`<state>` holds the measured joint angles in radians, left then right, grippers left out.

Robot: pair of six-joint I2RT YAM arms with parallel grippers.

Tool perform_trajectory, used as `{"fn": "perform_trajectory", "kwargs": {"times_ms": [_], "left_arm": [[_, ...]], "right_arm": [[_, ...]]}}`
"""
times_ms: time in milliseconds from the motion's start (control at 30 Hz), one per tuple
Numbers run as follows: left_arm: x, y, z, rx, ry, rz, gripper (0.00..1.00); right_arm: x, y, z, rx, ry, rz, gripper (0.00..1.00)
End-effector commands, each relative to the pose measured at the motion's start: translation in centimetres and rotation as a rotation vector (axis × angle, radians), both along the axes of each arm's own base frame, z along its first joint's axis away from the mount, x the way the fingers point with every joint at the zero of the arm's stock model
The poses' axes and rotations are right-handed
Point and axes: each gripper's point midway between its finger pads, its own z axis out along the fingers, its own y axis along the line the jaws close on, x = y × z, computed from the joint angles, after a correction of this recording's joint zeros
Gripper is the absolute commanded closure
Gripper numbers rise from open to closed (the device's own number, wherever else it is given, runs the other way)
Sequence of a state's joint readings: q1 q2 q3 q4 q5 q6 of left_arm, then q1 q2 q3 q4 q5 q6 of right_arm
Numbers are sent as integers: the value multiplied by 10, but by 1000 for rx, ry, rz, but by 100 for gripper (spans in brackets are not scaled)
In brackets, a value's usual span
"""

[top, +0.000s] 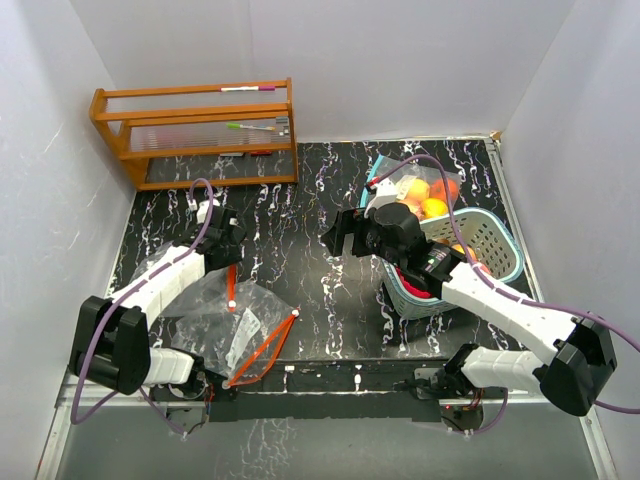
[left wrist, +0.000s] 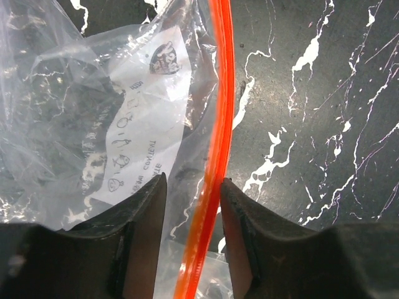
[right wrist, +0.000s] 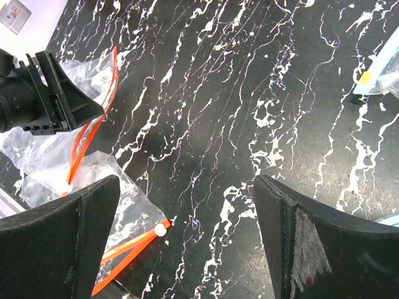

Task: Place the food in the zip-top bag and seal the zipper
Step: Pick up the zipper food storage bag at the corner of the board.

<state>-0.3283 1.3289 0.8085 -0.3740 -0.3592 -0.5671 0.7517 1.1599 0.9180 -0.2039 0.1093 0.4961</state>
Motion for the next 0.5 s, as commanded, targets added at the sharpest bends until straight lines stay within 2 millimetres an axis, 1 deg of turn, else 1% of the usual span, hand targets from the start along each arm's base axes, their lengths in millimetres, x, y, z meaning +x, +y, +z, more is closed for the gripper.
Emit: {"fn": "perform_trajectory", "kwargs": {"times_ms": [0,100,267,333,400,467], "left_arm": [[-6,6,2,16,-1,0,66],[-7,6,-1,18,9,-2,68],[-9,6,-3,21,23,-3,64],[-9,6,-4,23,25,-5,64],[-10,6,-5,21,26,-8,68],[-11,5,-8,17,32,-14,74]], "right_arm": [[6,2,14,38,-59,-9,9],[6,3,15,40,-57,-6,9],[4,1,15,43,-59,-9,9],[4,1,14,45,-58,-10,9],[3,0,14,45,-56,-11,9],[2,-2,12,41,-56,-14,9]]}}
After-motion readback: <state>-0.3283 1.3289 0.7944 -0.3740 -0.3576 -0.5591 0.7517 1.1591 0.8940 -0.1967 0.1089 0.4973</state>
